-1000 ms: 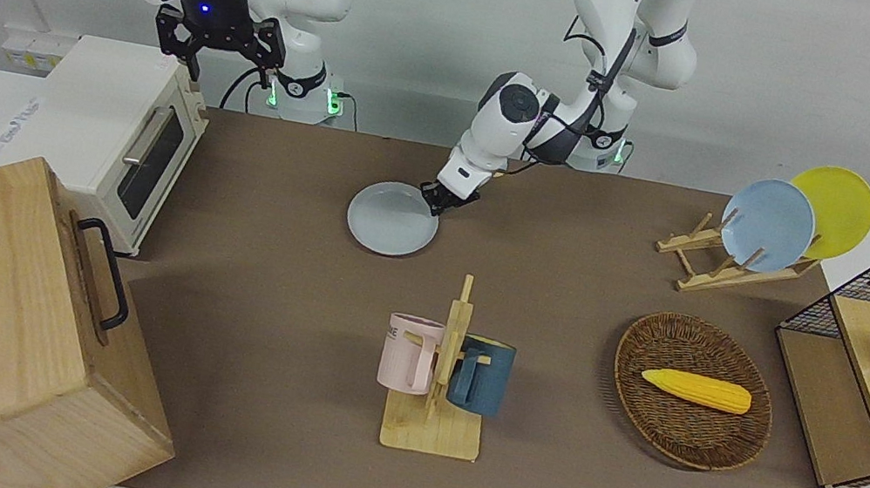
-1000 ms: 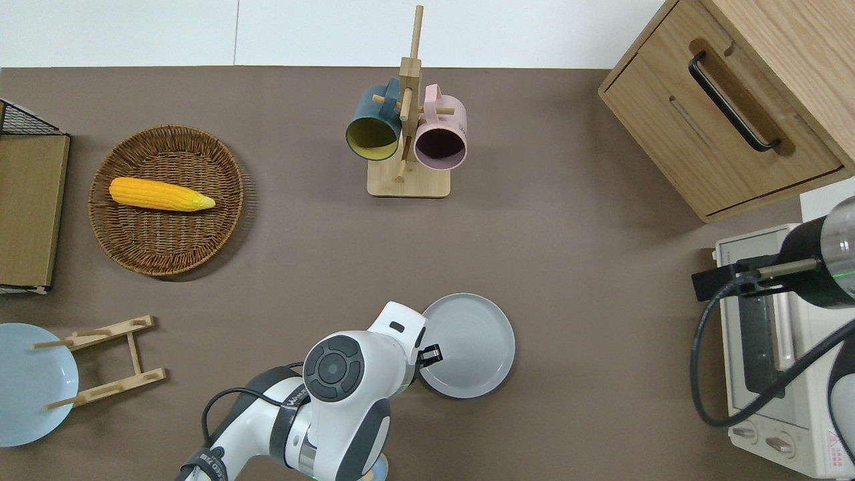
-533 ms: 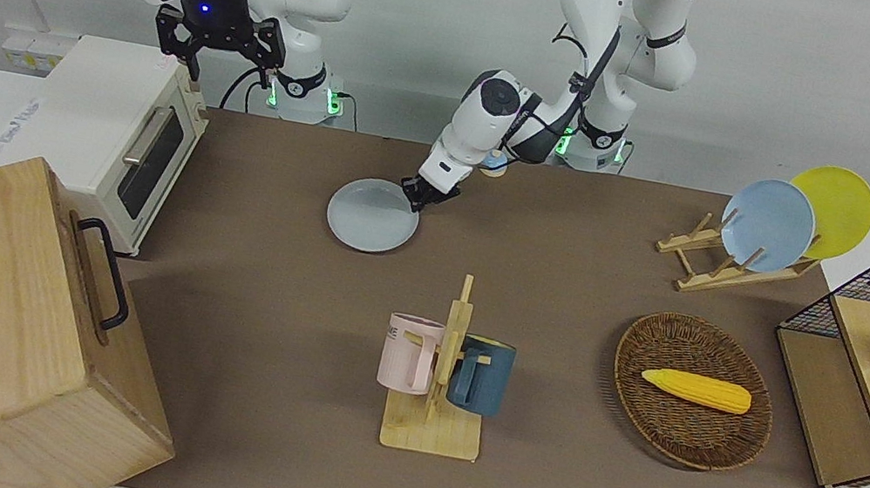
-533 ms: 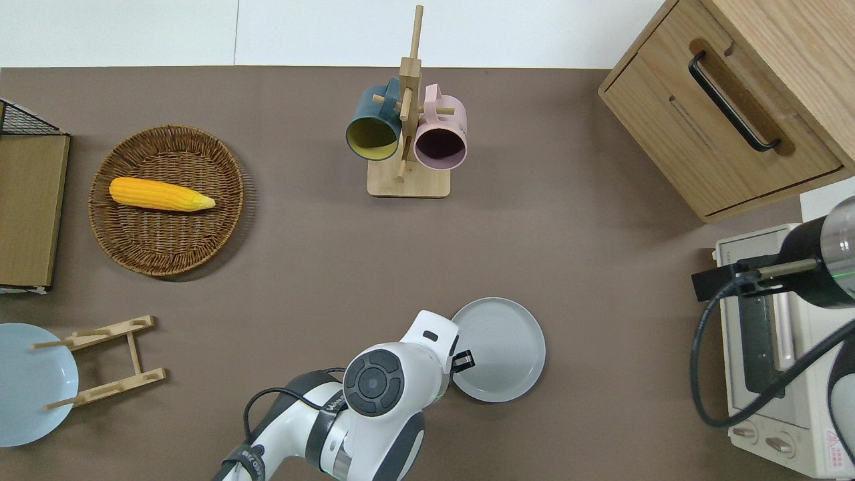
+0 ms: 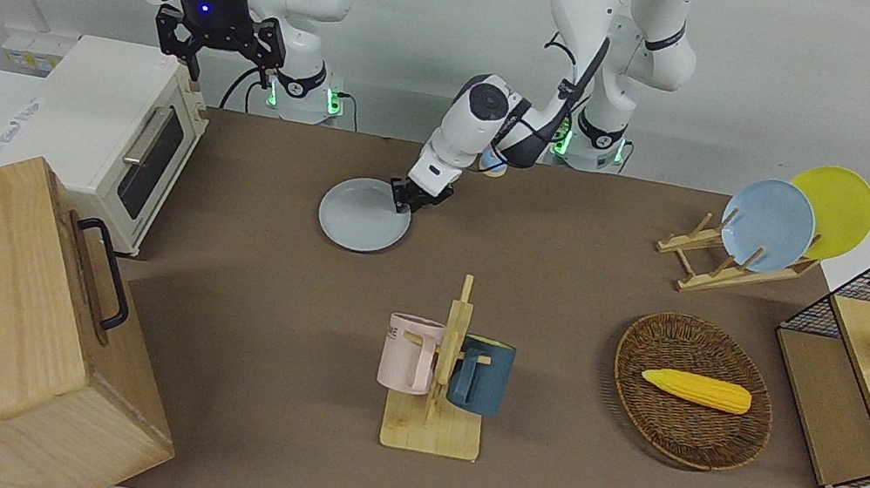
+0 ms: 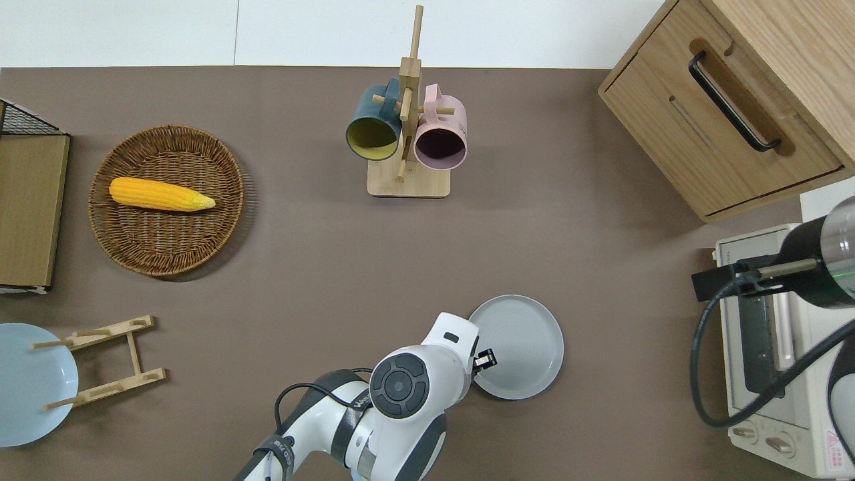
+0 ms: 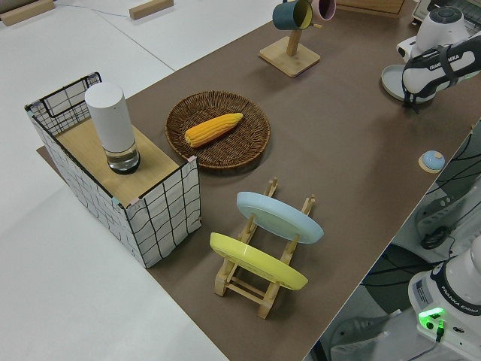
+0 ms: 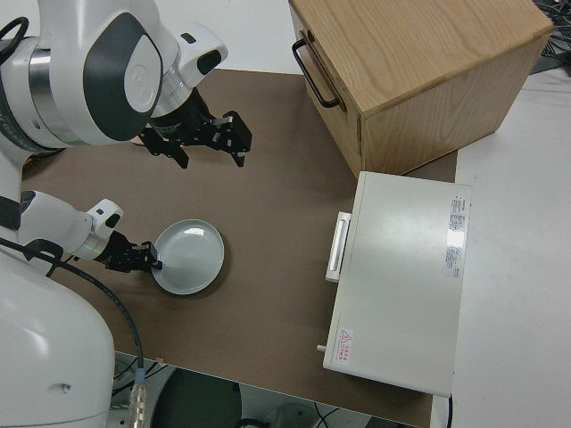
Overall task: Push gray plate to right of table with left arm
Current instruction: 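Nudge the gray plate slightly farther with the left gripper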
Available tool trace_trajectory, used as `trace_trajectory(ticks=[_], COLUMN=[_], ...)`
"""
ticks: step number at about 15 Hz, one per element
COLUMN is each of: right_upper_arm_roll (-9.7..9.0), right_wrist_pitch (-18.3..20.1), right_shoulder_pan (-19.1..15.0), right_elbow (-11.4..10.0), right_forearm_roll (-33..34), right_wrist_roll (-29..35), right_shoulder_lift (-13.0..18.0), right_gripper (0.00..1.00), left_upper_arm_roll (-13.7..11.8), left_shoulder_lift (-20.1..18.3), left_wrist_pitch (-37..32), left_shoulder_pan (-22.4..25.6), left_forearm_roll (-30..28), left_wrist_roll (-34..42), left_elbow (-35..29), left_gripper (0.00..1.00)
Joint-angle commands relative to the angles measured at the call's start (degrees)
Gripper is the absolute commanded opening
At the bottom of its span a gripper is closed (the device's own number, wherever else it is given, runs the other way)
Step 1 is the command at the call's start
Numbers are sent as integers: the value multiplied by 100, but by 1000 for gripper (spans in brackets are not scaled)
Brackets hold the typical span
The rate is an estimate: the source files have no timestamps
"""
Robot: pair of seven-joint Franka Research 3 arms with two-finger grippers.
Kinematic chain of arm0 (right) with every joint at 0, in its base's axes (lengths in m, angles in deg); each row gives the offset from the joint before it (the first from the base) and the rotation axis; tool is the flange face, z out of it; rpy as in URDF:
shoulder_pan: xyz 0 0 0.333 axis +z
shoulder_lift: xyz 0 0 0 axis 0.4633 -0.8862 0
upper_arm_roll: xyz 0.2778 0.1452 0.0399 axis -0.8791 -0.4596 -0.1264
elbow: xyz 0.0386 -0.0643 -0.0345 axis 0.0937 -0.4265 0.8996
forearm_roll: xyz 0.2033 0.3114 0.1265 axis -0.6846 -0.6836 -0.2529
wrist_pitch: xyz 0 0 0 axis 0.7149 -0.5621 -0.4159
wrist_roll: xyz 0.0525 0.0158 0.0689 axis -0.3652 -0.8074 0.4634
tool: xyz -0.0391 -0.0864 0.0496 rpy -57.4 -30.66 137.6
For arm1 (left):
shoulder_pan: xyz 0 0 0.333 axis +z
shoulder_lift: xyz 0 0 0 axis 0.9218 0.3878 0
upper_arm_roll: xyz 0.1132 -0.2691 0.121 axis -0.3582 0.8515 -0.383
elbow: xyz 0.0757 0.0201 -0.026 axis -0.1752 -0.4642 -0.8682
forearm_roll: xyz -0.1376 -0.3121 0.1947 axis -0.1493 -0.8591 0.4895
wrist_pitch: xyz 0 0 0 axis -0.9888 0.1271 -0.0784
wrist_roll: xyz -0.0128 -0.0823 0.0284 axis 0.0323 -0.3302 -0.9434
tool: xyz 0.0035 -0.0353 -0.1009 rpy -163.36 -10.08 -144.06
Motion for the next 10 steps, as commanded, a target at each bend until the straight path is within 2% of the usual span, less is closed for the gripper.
trace_trajectory(ticks=[1, 2, 5, 10], right_upper_arm_roll=[-30, -30, -30, -30], right_wrist_pitch=[68, 68, 68, 68], right_shoulder_pan=[-46, -46, -46, -46], right_elbow=[-23, -23, -23, -23], right_forearm_roll=[3, -5, 3, 3], right_wrist_roll=[-43, -43, -43, -43], right_shoulder_lift=[60, 60, 60, 60], right_gripper=[996, 996, 996, 996], left_upper_arm_roll=[-59, -67, -129, -164], left_shoulder_lift=[67, 23, -231, -600], left_wrist_pitch=[-35, -105, -456, -1080], left_shoulder_pan=[-89, -80, -19, 270], left_forearm_roll=[-11, -11, 7, 700], left_wrist_roll=[-15, -6, 46, 99], left_elbow=[57, 57, 57, 57], left_gripper=[928, 984, 991, 991])
